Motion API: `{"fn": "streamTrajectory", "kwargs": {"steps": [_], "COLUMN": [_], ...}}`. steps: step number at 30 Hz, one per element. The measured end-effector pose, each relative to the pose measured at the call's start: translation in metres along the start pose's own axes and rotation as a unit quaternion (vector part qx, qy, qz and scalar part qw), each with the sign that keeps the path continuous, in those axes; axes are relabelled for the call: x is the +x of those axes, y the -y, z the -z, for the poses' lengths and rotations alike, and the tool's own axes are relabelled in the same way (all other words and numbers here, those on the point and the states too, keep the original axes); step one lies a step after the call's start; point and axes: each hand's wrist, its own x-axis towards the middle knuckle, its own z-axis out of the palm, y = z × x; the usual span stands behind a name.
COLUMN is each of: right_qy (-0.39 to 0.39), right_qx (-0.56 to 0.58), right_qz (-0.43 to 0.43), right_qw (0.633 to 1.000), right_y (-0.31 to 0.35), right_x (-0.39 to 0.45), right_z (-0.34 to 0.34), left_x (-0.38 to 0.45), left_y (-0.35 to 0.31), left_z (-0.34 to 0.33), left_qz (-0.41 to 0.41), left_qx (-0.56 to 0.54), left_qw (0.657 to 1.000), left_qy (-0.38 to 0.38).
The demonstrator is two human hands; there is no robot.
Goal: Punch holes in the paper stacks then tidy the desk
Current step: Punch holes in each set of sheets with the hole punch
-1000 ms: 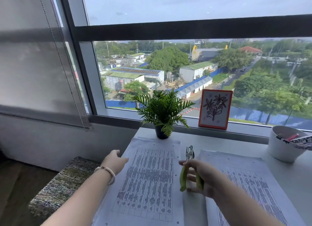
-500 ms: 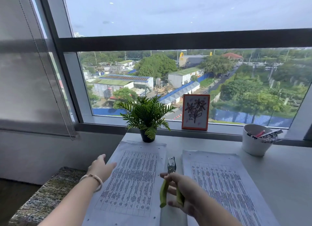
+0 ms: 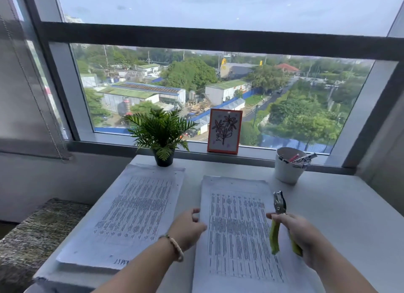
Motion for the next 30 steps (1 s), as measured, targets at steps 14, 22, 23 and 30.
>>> {"fn": "streamTrajectory", "kwargs": {"steps": [14,22,23,30], "right_qy": [0.058,0.066,0.065,0.08], "right_qx": [0.048,0.042,0.042,0.065], "right_qz": [-0.026,-0.025,-0.026,-0.041], "right_qw": [0.997,0.997,0.997,0.994], "right_y": [-0.019,-0.025,-0.026,-0.035], "right_x": [-0.001,0.004,0.005,0.012], "right_z": [0.001,0.008,0.008,0.009], "left_x": [-0.038,-0.04,-0.04,-0.042], "left_y": [-0.019,-0.019,-0.02,-0.022], "left_z": [-0.045,-0.059,-0.06,-0.056], "left_qz": [-0.039,-0.052,-0.052,-0.138], "left_qx": [0.202,0.278,0.279,0.156], "left_qw": [0.976,0.957,0.957,0.97], "left_qy": [-0.068,-0.067,-0.066,-0.127]}}
